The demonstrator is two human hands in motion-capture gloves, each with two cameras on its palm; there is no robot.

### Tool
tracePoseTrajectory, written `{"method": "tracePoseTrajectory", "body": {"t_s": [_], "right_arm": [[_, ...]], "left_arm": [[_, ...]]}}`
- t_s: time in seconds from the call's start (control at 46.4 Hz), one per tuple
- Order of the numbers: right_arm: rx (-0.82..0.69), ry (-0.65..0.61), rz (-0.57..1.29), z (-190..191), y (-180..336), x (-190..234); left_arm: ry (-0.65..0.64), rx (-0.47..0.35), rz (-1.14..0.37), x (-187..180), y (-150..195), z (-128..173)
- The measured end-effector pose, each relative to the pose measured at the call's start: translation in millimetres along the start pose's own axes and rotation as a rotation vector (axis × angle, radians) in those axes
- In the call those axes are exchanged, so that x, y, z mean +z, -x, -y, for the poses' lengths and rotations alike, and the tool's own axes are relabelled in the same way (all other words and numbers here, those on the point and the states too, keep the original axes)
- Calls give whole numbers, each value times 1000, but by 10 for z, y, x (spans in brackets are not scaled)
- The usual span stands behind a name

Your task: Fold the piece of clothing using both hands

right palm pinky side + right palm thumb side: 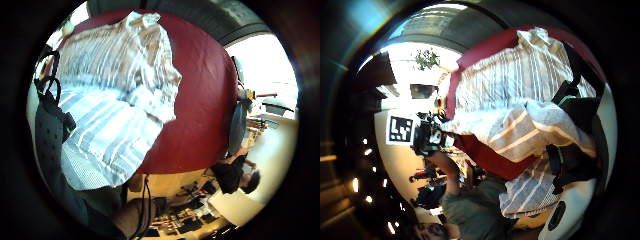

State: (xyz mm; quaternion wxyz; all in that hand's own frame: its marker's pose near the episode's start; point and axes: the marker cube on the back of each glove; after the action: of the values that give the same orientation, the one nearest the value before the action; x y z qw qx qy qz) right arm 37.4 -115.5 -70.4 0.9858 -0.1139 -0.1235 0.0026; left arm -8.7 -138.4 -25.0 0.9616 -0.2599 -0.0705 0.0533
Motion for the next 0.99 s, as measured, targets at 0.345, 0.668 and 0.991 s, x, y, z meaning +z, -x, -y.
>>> {"method": "tracePoseTrajectory", "body": {"t_s": [0.345, 0.668, 0.991], "right_arm": [[220, -28, 78, 1289, 192, -181], [342, -95, 31, 1817, -97, 90], [317, -317, 470, 1148, -871, -29]], "left_arm": [[-234, -208, -30, -183, 131, 1136], [-416, -226, 59, 58, 119, 1774], [-657, -357, 190, -45, 333, 1359]]}}
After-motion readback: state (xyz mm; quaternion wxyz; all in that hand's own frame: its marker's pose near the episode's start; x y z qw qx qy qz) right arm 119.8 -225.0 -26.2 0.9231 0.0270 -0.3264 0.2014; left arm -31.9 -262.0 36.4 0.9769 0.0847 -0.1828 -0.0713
